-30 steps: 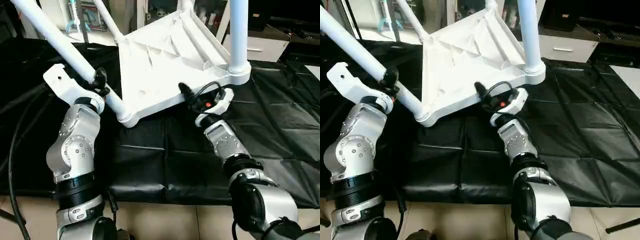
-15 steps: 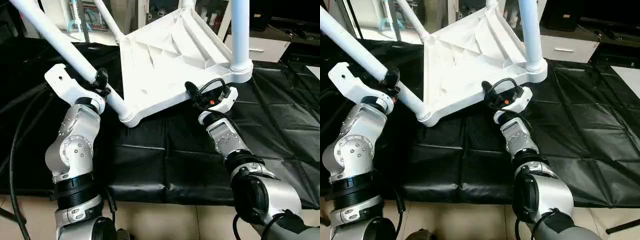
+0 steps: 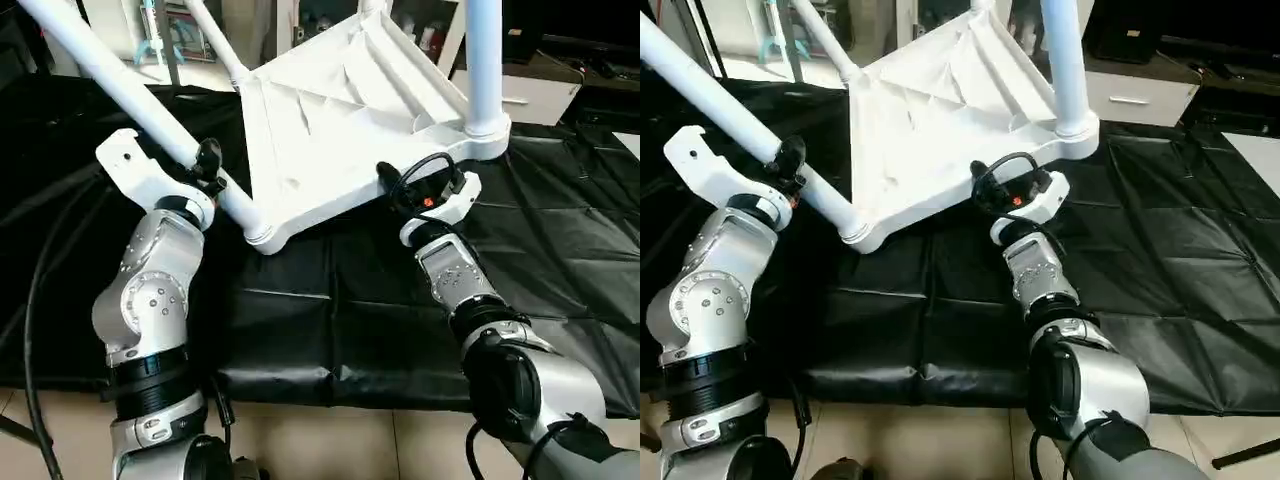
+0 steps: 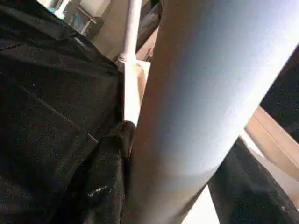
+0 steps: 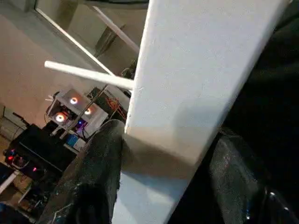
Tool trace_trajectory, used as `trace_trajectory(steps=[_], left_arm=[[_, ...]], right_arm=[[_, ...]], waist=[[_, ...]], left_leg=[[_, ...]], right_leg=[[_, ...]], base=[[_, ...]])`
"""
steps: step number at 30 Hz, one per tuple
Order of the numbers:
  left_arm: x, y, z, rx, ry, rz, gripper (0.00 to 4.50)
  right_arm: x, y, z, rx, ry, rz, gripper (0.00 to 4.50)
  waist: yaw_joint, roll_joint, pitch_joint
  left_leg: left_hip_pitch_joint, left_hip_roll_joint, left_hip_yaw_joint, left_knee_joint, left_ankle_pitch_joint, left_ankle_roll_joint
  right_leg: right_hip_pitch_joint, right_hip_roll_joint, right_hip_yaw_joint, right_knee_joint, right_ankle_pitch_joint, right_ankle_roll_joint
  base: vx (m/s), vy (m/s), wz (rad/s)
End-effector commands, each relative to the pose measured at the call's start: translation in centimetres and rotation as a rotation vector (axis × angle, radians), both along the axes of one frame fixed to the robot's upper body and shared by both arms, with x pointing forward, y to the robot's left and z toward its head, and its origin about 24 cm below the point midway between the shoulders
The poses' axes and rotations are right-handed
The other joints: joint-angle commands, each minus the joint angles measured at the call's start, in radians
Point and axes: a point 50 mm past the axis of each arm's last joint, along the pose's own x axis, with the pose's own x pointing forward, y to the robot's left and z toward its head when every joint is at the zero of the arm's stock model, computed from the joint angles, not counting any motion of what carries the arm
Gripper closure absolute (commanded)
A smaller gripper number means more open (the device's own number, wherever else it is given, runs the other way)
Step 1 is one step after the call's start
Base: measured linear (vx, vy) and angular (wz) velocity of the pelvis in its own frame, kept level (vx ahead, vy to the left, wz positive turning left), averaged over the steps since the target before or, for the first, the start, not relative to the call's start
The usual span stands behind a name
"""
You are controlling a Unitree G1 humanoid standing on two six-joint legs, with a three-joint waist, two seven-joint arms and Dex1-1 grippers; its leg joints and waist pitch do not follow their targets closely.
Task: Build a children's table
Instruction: Flip table
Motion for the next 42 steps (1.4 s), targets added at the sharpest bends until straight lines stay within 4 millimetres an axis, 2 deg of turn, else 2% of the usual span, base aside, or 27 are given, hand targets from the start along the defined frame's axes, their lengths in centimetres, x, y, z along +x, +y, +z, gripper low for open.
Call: trace_trajectory(steps=[1, 2, 7, 8, 9, 10, 11, 13, 15, 18, 19, 20, 21, 22, 23, 24, 25, 26, 28, 29, 33, 34, 35, 37, 38, 42], left_arm=[[0.0, -0.9, -1.0, -0.034, 0.029, -0.060, 2.42], [-0.1, -1.0, -1.1, -0.028, 0.036, -0.058, 2.44], [-0.1, -0.8, -1.6, -0.010, 0.060, -0.041, 2.50], [-0.1, -0.7, -1.7, -0.011, 0.064, -0.036, 2.53], [-0.2, -0.7, -1.8, -0.011, 0.065, -0.034, 2.55], [-0.2, -0.6, -1.8, -0.011, 0.068, -0.031, 2.58], [-0.2, -0.6, -1.9, -0.010, 0.069, -0.030, 2.61], [-0.2, -0.5, -2.1, -0.008, 0.077, -0.024, 2.64], [-0.3, -0.4, -2.3, -0.008, 0.083, -0.020, 2.65], [-0.4, -0.3, -2.6, -0.008, 0.093, -0.012, 2.65], [-0.5, -0.2, -2.8, -0.007, 0.100, -0.008, 2.65], [-0.7, -0.2, -3.0, -0.009, 0.107, -0.004, 2.65], [-0.7, -0.2, -3.1, -0.011, 0.107, -0.004, 2.65], [-0.7, -0.2, -3.1, -0.012, 0.107, -0.004, 2.65], [-0.8, -0.3, -3.2, -0.011, 0.113, -0.006, 2.65], [-1.0, -0.3, -3.4, -0.012, 0.124, -0.007, 2.65], [-1.1, -0.4, -3.5, -0.012, 0.130, -0.007, 2.65], [-1.3, -0.4, -3.7, -0.012, 0.137, -0.007, 2.65], [-1.6, -0.4, -4.0, -0.013, 0.148, -0.003, 2.65], [-1.9, -0.2, -4.4, -0.013, 0.163, 0.006, 2.65], [-2.1, 0.0, -4.9, 0.003, 0.187, 0.013, 2.65], [-2.1, 0.0, -4.9, 0.009, 0.189, 0.012, 2.65], [-2.1, 0.1, -4.9, 0.020, 0.192, 0.006, 2.65], [-2.1, 0.1, -4.9, 0.026, 0.194, 0.002, 2.65], [-2.1, 0.0, -5.0, 0.058, 0.201, -0.015, 2.65], [-2.2, -0.2, -5.5, 0.140, 0.228, -0.058, 2.65]], right_arm=[[0.9, -1.5, 2.7, -0.100, -0.123, -0.053, 2.25], [1.0, -1.8, 3.3, -0.125, -0.158, -0.074, 2.25], [1.0, -3.5, 5.6, -0.207, -0.278, -0.175, 2.25], [0.6, -3.9, 6.2, -0.242, -0.328, -0.198, 2.25], [0.5, -4.0, 6.3, -0.249, -0.337, -0.200, 2.26], [0.1, -4.2, 6.5, -0.277, -0.370, -0.206, 2.27], [-0.1, -4.3, 6.6, -0.289, -0.382, -0.207, 2.27], [-1.3, -4.7, 6.8, -0.346, -0.432, -0.221, 2.27], [-2.5, -5.1, 6.6, -0.374, -0.454, -0.231, 2.27], [-3.9, -5.3, 6.3, -0.416, -0.466, -0.232, 2.27], [-4.7, -5.5, 6.0, -0.426, -0.462, -0.233, 2.27], [-5.7, -5.8, 5.7, -0.444, -0.452, -0.235, 2.26], [-5.9, -5.9, 5.6, -0.448, -0.451, -0.235, 2.26], [-5.9, -5.9, 5.6, -0.450, -0.450, -0.235, 2.26], [-6.2, -6.1, 5.6, -0.482, -0.449, -0.241, 2.26], [-6.6, -6.3, 5.9, -0.519, -0.463, -0.244, 2.26], [-6.7, -6.4, 6.2, -0.536, -0.471, -0.251, 2.26], [-7.0, -6.7, 6.8, -0.567, -0.485, -0.264, 2.26], [-7.2, -7.0, 7.8, -0.613, -0.510, -0.282, 2.26], [-7.3, -7.3, 8.9, -0.684, -0.533, -0.296, 2.26], [-7.0, -7.8, 10.3, -0.801, -0.555, -0.322, 2.26], [-6.9, -7.9, 10.6, -0.807, -0.560, -0.327, 2.26], [-6.7, -8.1, 11.0, -0.810, -0.548, -0.349, 2.26], [-6.6, -8.3, 11.0, -0.813, -0.539, -0.359, 2.26], [-6.5, -8.2, 11.2, -0.840, -0.529, -0.378, 2.26], [-6.6, -7.3, 11.6, -0.872, -0.530, -0.391, 2.26]], waist=[[-0.002, 0.003, -0.075], [-0.002, -0.002, -0.075], [0.002, -0.004, -0.076], [0.005, -0.009, -0.079], [0.009, -0.008, -0.080], [0.011, -0.013, -0.084], [0.019, -0.013, -0.086], [0.026, -0.014, -0.087], [0.032, -0.014, -0.085], [0.032, -0.013, -0.077], [0.033, -0.009, -0.077], [0.030, -0.011, -0.073], [0.031, -0.011, -0.073], [0.024, -0.014, -0.071], [0.020, -0.012, -0.069], [0.013, -0.014, -0.065], [0.011, -0.015, -0.064], [0.004, -0.016, -0.060], [-0.005, -0.016, -0.059], [-0.011, -0.019, -0.059], [-0.018, -0.023, -0.064], [-0.020, -0.023, -0.065], [-0.023, -0.028, -0.066], [-0.024, -0.027, -0.068], [-0.023, -0.035, -0.068], [-0.023, -0.032, -0.070]], left_leg=[[0.033, 0.085, -0.025, -0.063, 0.021, 0.103], [0.033, 0.085, -0.024, -0.062, 0.020, 0.102], [0.034, 0.084, -0.021, -0.060, 0.033, 0.106], [0.034, 0.083, -0.020, -0.056, 0.065, 0.118], [0.035, 0.083, -0.020, -0.054, 0.082, 0.122], [0.031, 0.081, -0.021, -0.048, 0.128, 0.138], [0.030, 0.080, -0.020, -0.043, 0.165, 0.150], [0.031, 0.080, -0.020, -0.038, 0.186, 0.155], [0.031, 0.083, -0.019, -0.040, 0.159, 0.152], [0.027, 0.085, -0.023, -0.049, 0.101, 0.121], [0.029, 0.086, -0.022, -0.050, 0.080, 0.111], [0.029, 0.087, -0.024, -0.057, 0.039, 0.082], [0.031, 0.087, -0.023, -0.058, 0.027, 0.074], [0.027, 0.086, -0.024, -0.065, -0.016, 0.054], [0.026, 0.085, -0.023, -0.069, -0.045, 0.041], [0.026, 0.083, -0.021, -0.072, -0.090, 0.017], [0.026, 0.083, -0.021, -0.075, -0.113, 0.007], [0.023, 0.083, -0.022, -0.082, -0.162, -0.019], [0.026, 0.081, -0.020, -0.086, -0.202, -0.038], [0.026, 0.081, -0.021, -0.087, -0.212, -0.049], [0.022, 0.077, -0.018, -0.083, -0.159, -0.036], [0.023, 0.078, -0.018, -0.082, -0.146, -0.031], [0.024, 0.077, -0.016, -0.078, -0.121, -0.023], [0.024, 0.077, -0.015, -0.074, -0.084, -0.006], [0.021, 0.076, -0.014, -0.072, -0.052, 0.010], [0.022, 0.075, -0.012, -0.066, -0.003, 0.031]], right_leg=[[0.038, -0.098, 0.041, -0.045, 0.128, -0.299], [0.039, -0.098, 0.041, -0.046, 0.125, -0.298], [0.036, -0.097, 0.041, -0.044, 0.129, -0.287], [0.036, -0.096, 0.042, -0.041, 0.159, -0.276], [0.035, -0.096, 0.042, -0.039, 0.179, -0.272], [0.035, -0.093, 0.042, -0.031, 0.230, -0.270], [0.031, -0.091, 0.042, -0.027, 0.263, -0.259], [0.026, -0.088, 0.042, -0.026, 0.279, -0.252], [0.023, -0.088, 0.042, -0.027, 0.251, -0.244], [0.023, -0.087, 0.043, -0.038, 0.171, -0.215], [0.022, -0.088, 0.042, -0.039, 0.153, -0.210], [0.024, -0.087, 0.045, -0.046, 0.124, -0.188], [0.023, -0.087, 0.045, -0.047, 0.118, -0.182], [0.026, -0.089, 0.045, -0.051, 0.083, -0.176], [0.025, -0.089, 0.045, -0.054, 0.051, -0.175], [0.023, -0.088, 0.046, -0.063, -0.001, -0.161], [0.024, -0.089, 0.047, -0.067, -0.028, -0.153], [0.024, -0.090, 0.048, -0.074, -0.096, -0.128], [0.019, -0.089, 0.049, -0.081, -0.148, -0.107], [0.021, -0.089, 0.048, -0.084, -0.167, -0.097], [0.020, -0.087, 0.047, -0.083, -0.107, -0.091], [0.019, -0.086, 0.047, -0.080, -0.086, -0.095], [0.019, -0.083, 0.047, -0.076, -0.043, -0.103], [0.020, -0.083, 0.046, -0.070, 0.017, -0.117], [0.023, -0.083, 0.045, -0.065, 0.052, -0.124], [0.023, -0.081, 0.045, -0.060, 0.101, -0.134]], base=[[0.000, 0.000, 0.00], [0.000, 0.000, 0.00], [0.000, 0.000, 0.00], [0.000, 0.000, 0.00], [0.000, 0.000, 0.00], [0.000, 0.000, 0.00], [0.000, 0.000, 0.00], [0.000, 0.000, 0.00], [0.000, 0.000, 0.00], [0.000, 0.000, 0.00], [0.000, 0.000, 0.00], [0.000, 0.000, 0.00], [0.000, 0.000, 0.00], [0.000, 0.000, 0.00], [0.000, 0.000, 0.00], [0.000, 0.000, 0.00], [0.000, 0.000, 0.00], [0.000, 0.000, 0.00], [0.000, 0.000, 0.00], [0.000, 0.000, 0.00], [0.000, 0.000, 0.00], [0.000, 0.000, 0.00], [0.000, 0.000, 0.00], [0.000, 0.000, 0.00], [0.000, 0.000, 0.00], [0.000, 0.000, 0.00]])
